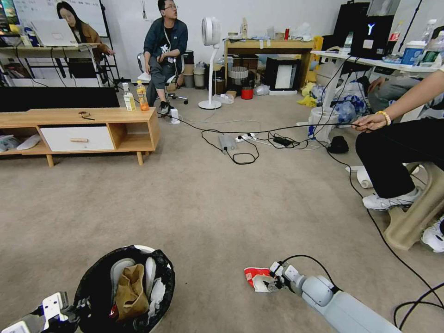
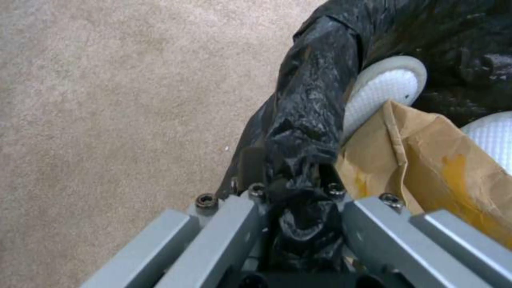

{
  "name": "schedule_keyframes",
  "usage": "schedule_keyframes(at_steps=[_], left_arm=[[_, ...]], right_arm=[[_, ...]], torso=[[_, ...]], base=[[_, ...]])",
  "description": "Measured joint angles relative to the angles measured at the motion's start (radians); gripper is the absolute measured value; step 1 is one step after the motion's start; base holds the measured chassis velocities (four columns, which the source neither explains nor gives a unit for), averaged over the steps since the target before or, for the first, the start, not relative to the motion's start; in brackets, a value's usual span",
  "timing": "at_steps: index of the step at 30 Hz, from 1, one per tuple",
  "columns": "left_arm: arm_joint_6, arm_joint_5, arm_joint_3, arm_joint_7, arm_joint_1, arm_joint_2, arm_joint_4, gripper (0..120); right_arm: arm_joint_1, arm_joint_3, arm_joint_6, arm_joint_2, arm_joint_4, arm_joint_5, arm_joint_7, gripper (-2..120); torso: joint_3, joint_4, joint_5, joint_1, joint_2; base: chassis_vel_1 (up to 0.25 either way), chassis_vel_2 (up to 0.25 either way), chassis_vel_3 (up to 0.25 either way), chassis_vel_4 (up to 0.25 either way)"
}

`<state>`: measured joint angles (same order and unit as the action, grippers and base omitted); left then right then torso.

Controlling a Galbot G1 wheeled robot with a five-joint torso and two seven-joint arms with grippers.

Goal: Pick up the trash bin and place the garbage on the floor into it.

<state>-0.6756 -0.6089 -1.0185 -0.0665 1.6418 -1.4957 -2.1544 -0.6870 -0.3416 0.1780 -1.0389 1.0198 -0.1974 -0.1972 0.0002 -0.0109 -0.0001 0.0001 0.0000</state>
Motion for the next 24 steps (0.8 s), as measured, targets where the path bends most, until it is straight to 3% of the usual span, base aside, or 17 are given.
schedule_keyframes(at_steps=[20, 24], left_arm=[[0.001, 0.001, 0.002, 0.000, -0.003, -0.002, 0.013, 1], [0.002, 0.005, 0.005, 0.000, -0.003, -0.003, 0.015, 1]], right_arm=[[-0.001, -0.021, -0.042, -0.061, -0.075, 0.019, 0.001, 93], [-0.008, -0.015, -0.056, -0.064, -0.094, 0.029, -0.002, 85]], torso=[[0.000, 0.0000, 0.0000, 0.000, 0.000], [0.000, -0.0001, 0.0001, 0.000, 0.000]], base=[[0.000, 0.000, 0.000, 0.000], [0.000, 0.000, 0.000, 0.000]])
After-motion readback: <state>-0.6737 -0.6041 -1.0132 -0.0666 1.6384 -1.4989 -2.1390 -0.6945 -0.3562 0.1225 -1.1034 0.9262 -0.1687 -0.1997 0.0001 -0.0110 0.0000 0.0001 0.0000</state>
